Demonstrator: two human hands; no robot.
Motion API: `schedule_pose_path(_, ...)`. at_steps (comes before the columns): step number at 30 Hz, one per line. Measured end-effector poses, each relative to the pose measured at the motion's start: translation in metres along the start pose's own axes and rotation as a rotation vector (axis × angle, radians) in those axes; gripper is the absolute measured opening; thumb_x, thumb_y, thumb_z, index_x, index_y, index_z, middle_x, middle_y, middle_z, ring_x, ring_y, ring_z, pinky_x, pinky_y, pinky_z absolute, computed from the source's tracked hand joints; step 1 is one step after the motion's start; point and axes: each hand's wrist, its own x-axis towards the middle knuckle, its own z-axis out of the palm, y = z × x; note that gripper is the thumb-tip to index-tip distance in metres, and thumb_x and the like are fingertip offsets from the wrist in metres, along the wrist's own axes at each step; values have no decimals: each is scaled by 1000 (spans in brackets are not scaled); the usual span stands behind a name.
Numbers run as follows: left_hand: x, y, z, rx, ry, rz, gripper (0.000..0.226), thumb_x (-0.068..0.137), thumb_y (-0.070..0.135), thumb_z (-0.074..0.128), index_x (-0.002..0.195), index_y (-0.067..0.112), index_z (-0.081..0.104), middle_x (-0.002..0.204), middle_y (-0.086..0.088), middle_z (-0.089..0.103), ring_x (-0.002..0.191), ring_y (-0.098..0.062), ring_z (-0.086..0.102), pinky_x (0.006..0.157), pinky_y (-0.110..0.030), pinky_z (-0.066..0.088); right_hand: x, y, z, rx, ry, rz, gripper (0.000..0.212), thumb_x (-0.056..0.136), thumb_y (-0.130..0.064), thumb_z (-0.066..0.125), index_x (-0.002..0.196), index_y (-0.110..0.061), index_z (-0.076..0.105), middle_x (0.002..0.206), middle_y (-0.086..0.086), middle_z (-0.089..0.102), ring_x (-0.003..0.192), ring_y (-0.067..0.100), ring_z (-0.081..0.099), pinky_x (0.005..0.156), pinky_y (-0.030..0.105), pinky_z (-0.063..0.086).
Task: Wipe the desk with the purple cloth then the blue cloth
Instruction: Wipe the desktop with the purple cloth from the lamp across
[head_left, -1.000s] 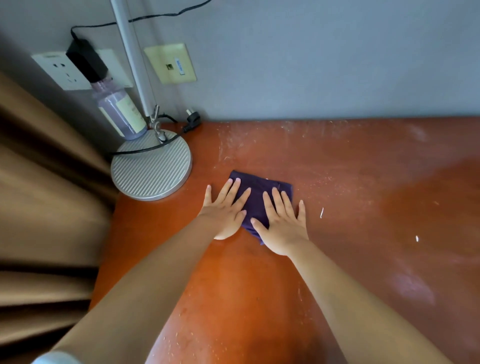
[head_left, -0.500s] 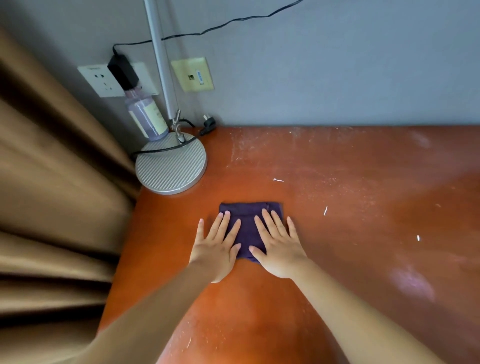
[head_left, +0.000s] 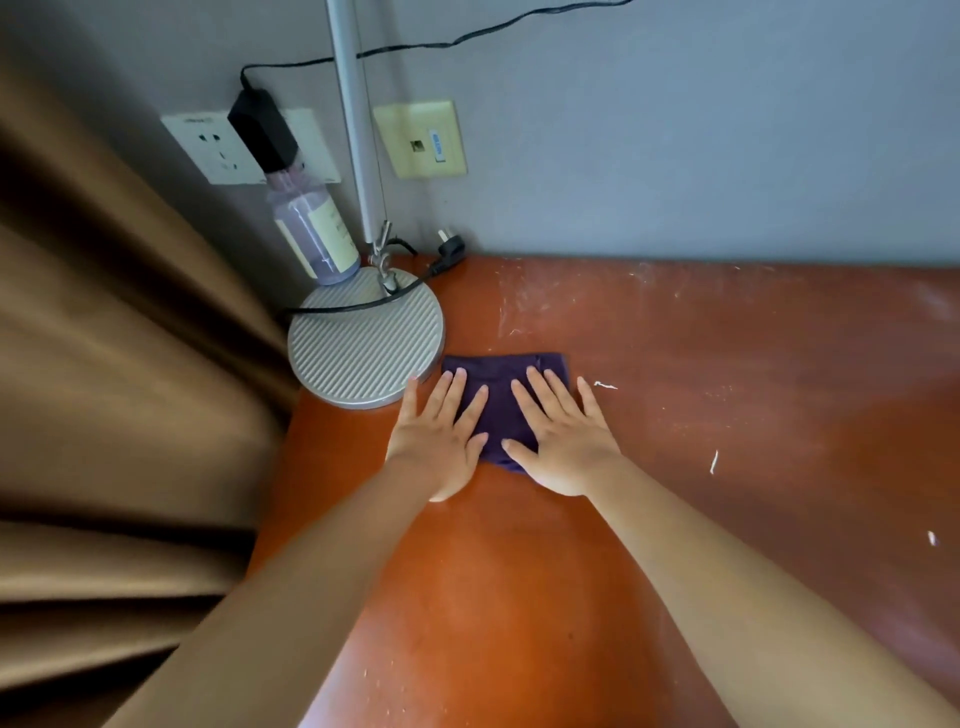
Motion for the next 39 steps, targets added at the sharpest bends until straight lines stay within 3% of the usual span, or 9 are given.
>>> schedule_pose_path(12, 42, 20, -29, 30, 42, 50, 58, 101, 44, 0, 149, 20, -21, 157, -11, -24, 145, -24, -23, 114, -55, -16, 6, 26, -6, 38, 4, 178, 73, 97, -60, 14, 151, -22, -17, 158, 1, -24, 145, 17, -21, 117, 46, -15)
schedule_pose_path(21, -13, 48, -10, 58, -18, -3, 59, 100, 46, -2, 148, 20, -24, 156, -12, -26, 144, -27, -23, 113, -55, -17, -42, -8, 11, -31, 64, 115, 65, 100, -38, 17, 142, -8, -23, 157, 11, -23, 144, 23, -23, 114, 46, -20)
schedule_pose_path(26, -10, 38, -12, 87, -27, 9, 58, 99, 49, -3, 146, 23, -26, 156, -10, -28, 144, -24, -25, 113, -56, -17, -31, 4, 7, 36, 20, 61, 71, 99, -46, 21, 152, -13, -14, 159, 5, -22, 145, 17, -22, 114, 45, -20)
schedule_pose_path(39, 72, -1, -48, 129, 26, 7, 59, 100, 49, -2, 148, 21, -23, 157, -12, -22, 145, -25, -21, 114, -54, -17, 58, 34, -34, 73, -4, 86, 75, 96, -51, 24, 152, -18, -14, 159, 1, -23, 145, 14, -22, 116, 47, -16)
